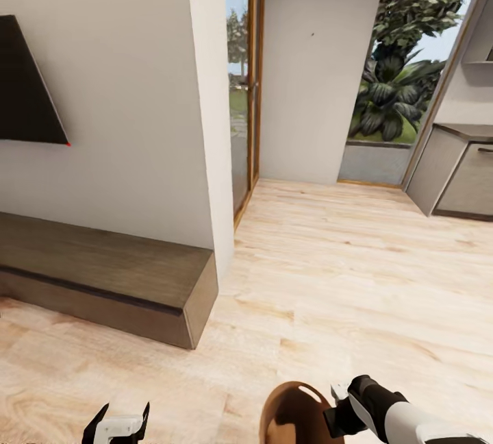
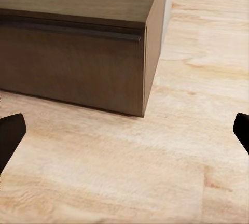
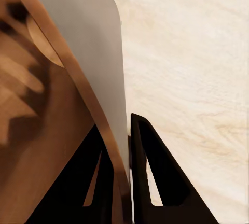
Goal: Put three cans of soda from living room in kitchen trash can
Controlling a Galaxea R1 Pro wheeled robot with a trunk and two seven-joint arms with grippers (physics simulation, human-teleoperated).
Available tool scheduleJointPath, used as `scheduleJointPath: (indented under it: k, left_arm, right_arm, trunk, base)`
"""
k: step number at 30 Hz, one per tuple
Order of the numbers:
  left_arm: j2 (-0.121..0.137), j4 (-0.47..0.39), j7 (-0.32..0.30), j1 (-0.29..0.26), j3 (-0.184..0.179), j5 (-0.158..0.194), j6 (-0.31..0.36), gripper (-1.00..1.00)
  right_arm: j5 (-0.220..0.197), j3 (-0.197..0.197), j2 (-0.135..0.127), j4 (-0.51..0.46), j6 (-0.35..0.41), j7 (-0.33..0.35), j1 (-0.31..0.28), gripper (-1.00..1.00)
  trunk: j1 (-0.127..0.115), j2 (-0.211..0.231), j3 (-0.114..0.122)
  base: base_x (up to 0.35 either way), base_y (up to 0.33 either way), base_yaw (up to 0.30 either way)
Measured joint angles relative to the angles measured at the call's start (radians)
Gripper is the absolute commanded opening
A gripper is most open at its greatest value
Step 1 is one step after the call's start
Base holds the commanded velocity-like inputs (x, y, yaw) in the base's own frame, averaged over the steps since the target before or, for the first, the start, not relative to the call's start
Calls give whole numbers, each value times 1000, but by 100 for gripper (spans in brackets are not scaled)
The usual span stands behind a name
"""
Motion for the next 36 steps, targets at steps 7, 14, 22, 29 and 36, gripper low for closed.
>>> scheduleJointPath:
  k: [7, 14, 22, 29, 36]
  left_arm:
    - [0, 0, 0, 0, 0, 0, 0, 100]
    - [0, 0, 0, 0, 0, 0, 0, 100]
    - [0, 0, 0, 0, 0, 0, 0, 100]
    - [0, 0, 0, 0, 0, 0, 0, 100]
    - [0, -1, 0, 0, 0, 0, 0, 100]
  right_arm:
    - [2, -4, 6, -4, 0, -1, 5, -100]
    - [2, -5, 7, -5, 0, -2, 5, -100]
    - [0, -5, 12, -2, 0, -1, 6, -100]
    - [2, -5, 14, -2, -1, -1, 6, -100]
    - [2, -6, 14, -2, -1, -2, 6, -100]
  trunk:
    - [0, 0, 1]
    - [0, 0, 1]
    - [0, 0, 1]
    - [0, 0, 1]
    - [0, 0, 1]
  base:
    - [0, 0, 198]
    - [0, 0, 249]
    - [0, 0, 256]
    - [0, 0, 257]
    - [0, 0, 257]
